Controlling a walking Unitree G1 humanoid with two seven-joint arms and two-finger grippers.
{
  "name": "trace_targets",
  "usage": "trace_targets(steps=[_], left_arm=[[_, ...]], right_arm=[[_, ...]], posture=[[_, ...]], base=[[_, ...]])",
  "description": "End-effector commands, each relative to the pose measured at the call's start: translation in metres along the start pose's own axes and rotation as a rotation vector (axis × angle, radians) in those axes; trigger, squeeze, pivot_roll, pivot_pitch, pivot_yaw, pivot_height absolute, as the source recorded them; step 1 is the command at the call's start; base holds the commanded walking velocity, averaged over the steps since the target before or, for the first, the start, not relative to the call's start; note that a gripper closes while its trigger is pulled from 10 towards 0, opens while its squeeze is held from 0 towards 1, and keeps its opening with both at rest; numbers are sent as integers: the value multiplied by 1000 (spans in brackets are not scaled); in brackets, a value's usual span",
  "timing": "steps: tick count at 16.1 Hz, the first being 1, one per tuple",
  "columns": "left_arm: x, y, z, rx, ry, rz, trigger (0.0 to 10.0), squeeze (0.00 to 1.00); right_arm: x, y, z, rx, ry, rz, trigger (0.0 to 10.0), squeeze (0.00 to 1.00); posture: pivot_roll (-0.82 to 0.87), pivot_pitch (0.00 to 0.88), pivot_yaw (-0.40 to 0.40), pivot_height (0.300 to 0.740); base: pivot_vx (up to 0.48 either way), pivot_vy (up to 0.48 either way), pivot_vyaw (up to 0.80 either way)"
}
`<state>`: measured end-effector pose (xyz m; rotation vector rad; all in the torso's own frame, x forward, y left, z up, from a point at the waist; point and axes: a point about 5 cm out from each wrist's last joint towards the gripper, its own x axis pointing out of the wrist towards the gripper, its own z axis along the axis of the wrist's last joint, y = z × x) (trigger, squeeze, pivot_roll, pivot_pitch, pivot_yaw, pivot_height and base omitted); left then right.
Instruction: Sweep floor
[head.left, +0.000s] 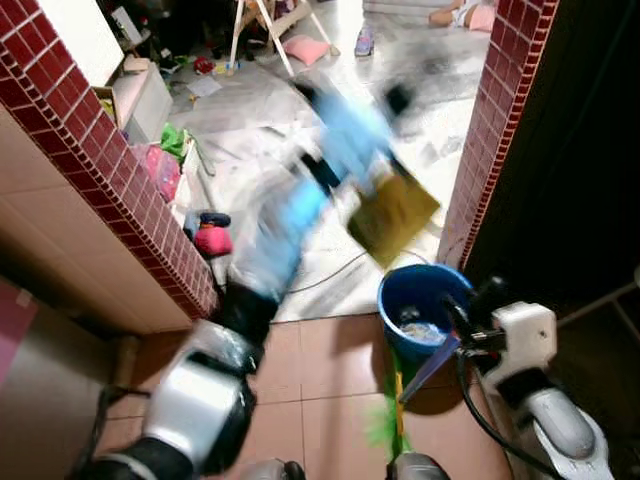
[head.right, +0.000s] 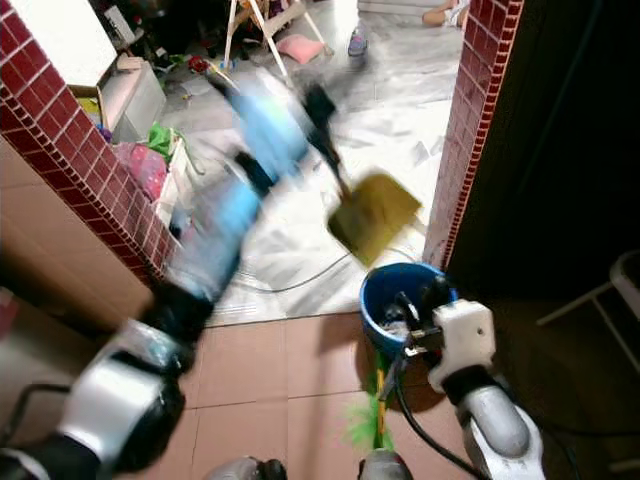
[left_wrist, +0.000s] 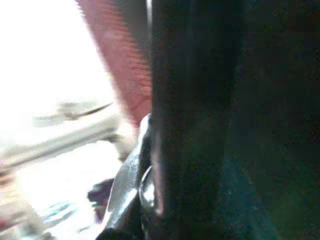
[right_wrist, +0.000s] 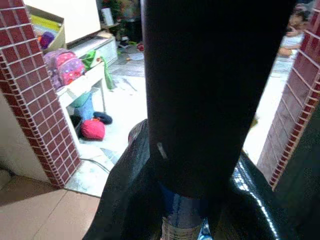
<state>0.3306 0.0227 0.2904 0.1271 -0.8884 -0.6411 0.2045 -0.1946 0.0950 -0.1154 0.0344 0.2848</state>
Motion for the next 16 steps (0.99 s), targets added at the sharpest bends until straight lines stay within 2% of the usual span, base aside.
trace_targets(steps=[1,2,3,4,5,7,8,9,10,11,12,13,15,16], left_arm=[[10,22,24,13,-99,115,10000,0],[12,37,30,1,-105,208,10000,0],[12,41,32,2,-103,230,10000,0],[8,55,30,33,-50,310,10000,0],[0,63,23,75,13,355,10000,0],[-27,78,-6,144,245,469,10000,0],[-51,85,-24,132,388,544,10000,0],[-78,89,-36,122,481,603,10000,0],[-99,90,-43,123,533,633,10000,0],[-125,89,-51,126,618,676,10000,0],[-141,86,-56,116,648,688,10000,0],[-169,79,-68,108,765,733,10000,0],[-184,70,-75,79,803,759,10000,0],[-199,67,-81,57,850,818,10000,0]], right_arm=[[6,4,-1,11,-5,31,10000,0],[14,4,0,6,-15,55,10000,0],[17,4,1,6,-18,64,10000,0],[28,5,1,-7,-26,86,10000,0],[36,5,2,-15,-30,94,10000,0],[54,7,6,0,-51,103,10000,0],[64,9,9,5,-68,118,10000,0],[72,12,11,10,-81,133,10000,0],[77,13,10,20,-85,135,10000,0],[81,16,9,41,-89,133,10000,0],[83,19,8,49,-89,139,10000,0],[88,28,7,73,-95,158,10000,0],[96,34,9,83,-105,170,10000,0],[103,36,11,87,-116,166,10000,0]], posture=[[-208,0,82,740],[-190,0,67,740],[-181,0,61,740],[-145,0,39,740],[-122,0,28,740],[-80,0,6,740],[-61,0,-5,740],[-38,0,-19,740],[-15,0,-30,740],[-3,0,-36,740],[12,0,-43,740],[26,0,-49,740],[44,0,-56,740],[54,0,-59,740]], base=[[0,0,0],[0,0,0],[0,0,0],[0,0,0],[0,0,0],[0,0,0],[0,0,0],[0,0,0],[0,0,0],[0,0,0],[0,0,0],[0,0,0],[0,0,0],[0,0,0]])
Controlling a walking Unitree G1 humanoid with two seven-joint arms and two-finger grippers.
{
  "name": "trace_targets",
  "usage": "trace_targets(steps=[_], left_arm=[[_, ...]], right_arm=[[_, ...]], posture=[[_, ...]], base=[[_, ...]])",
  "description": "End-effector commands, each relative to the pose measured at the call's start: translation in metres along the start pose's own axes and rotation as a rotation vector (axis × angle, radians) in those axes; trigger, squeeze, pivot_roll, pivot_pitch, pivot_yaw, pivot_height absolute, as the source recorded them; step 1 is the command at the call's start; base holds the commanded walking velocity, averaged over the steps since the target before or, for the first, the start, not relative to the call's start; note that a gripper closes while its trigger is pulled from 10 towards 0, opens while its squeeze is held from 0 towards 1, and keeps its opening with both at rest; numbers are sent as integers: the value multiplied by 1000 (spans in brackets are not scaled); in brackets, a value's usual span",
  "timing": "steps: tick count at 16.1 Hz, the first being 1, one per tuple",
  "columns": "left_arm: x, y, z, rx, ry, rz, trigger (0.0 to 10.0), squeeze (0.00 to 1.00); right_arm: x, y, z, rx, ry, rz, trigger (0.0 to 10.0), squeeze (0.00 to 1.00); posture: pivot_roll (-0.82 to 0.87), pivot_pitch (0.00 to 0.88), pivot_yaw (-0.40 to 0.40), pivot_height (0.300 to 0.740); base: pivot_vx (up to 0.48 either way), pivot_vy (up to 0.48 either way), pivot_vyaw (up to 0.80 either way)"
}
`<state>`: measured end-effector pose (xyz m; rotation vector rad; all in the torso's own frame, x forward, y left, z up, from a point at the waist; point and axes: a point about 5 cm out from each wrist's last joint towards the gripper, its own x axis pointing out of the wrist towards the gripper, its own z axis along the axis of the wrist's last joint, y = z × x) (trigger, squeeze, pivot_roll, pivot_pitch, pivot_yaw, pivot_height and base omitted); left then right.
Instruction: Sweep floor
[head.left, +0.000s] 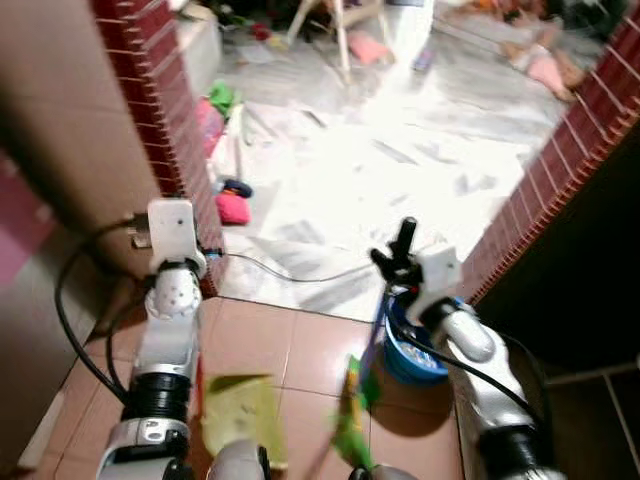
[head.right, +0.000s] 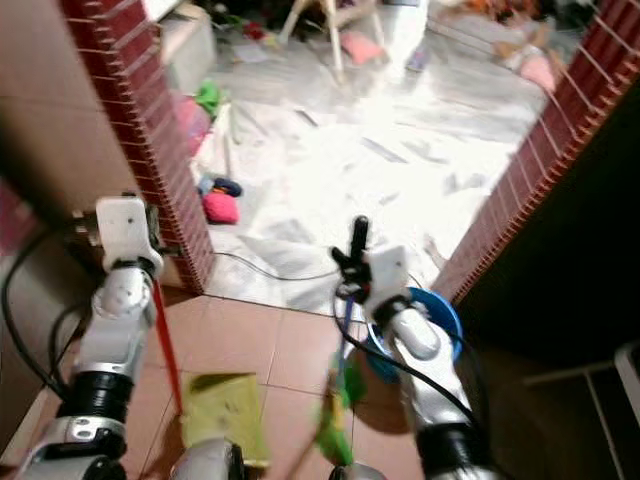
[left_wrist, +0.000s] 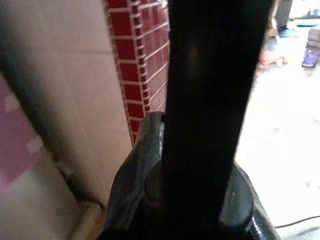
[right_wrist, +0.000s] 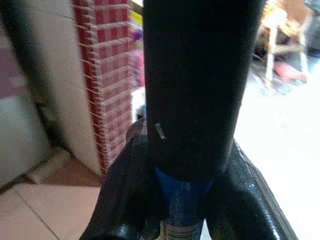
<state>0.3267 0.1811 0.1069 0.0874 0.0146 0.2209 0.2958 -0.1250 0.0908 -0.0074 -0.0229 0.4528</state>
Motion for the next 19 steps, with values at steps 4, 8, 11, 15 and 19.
trace_targets(steps=[4,8,11,15,19], left_arm=[[-15,-7,-22,-131,35,-48,10000,0],[-38,-8,-49,-97,107,-72,10000,0],[-47,-12,-56,-98,109,-119,10000,0],[-47,-15,-55,-84,110,-138,10000,0],[-48,-15,-56,-87,108,-138,10000,0]], right_arm=[[18,-9,10,14,-71,-176,10000,0],[5,-22,-3,-51,-63,-294,10000,0],[5,-25,-4,-74,-76,-314,10000,0],[7,-29,-1,-86,-90,-332,10000,0],[3,-32,-5,-86,-86,-355,10000,0]], posture=[[73,0,-60,740],[79,0,-43,740],[74,0,-38,740],[67,0,-41,740],[55,0,-38,740]], base=[[0,0,0],[0,0,0],[0,0,0],[0,0,0],[0,0,0]])
